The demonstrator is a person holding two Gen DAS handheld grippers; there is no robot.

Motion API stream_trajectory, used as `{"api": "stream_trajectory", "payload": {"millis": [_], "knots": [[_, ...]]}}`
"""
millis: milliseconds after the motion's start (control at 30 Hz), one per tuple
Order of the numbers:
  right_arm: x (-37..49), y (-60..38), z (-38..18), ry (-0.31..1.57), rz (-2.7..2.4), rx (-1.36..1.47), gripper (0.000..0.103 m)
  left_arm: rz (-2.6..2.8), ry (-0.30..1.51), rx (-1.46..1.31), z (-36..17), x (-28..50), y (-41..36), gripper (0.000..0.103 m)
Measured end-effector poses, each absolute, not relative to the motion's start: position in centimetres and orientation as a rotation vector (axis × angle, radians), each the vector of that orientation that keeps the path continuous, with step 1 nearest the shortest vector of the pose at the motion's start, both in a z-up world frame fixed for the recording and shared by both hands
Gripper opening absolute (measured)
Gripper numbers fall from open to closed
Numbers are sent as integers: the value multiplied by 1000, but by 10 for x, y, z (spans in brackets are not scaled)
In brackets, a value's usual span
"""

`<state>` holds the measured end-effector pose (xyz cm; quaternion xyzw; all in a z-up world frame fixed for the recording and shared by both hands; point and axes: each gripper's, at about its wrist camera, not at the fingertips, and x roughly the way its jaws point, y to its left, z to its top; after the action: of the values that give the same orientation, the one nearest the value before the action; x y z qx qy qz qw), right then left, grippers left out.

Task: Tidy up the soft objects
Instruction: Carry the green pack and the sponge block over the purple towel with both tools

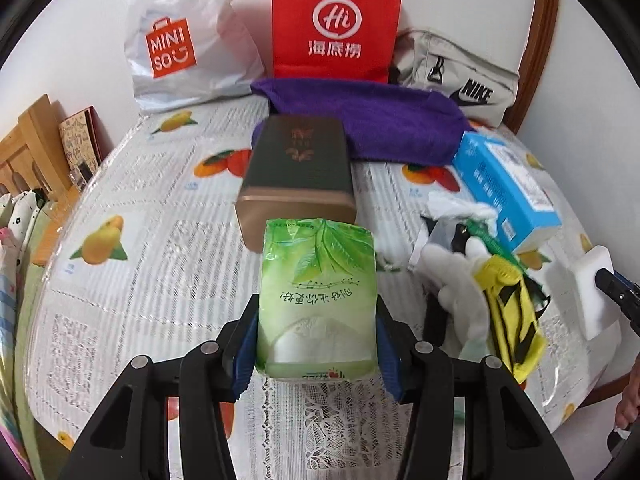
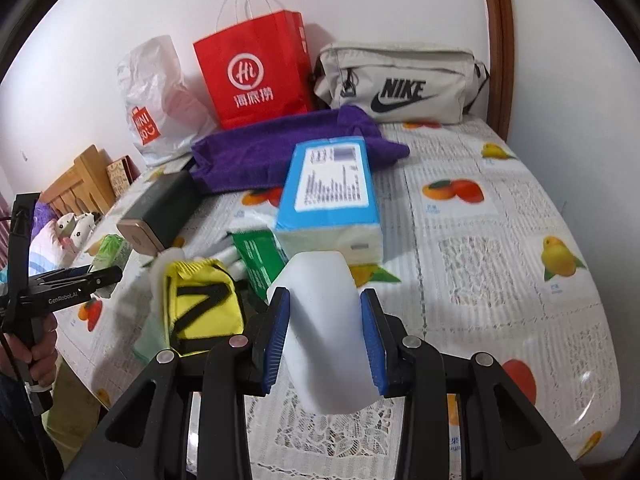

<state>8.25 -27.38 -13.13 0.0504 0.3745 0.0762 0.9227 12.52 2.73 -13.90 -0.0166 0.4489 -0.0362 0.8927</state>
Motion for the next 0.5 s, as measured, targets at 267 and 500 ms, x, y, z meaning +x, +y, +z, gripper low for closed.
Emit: {"api": "stream_trajectory", "payload": {"millis": [267, 500], "knots": [[105, -262, -100, 718, 216, 76, 36, -61, 894, -66, -112, 131, 33, 49], [134, -252, -78, 683, 252, 94, 36, -41, 878, -77, -96, 156, 37, 49]]}}
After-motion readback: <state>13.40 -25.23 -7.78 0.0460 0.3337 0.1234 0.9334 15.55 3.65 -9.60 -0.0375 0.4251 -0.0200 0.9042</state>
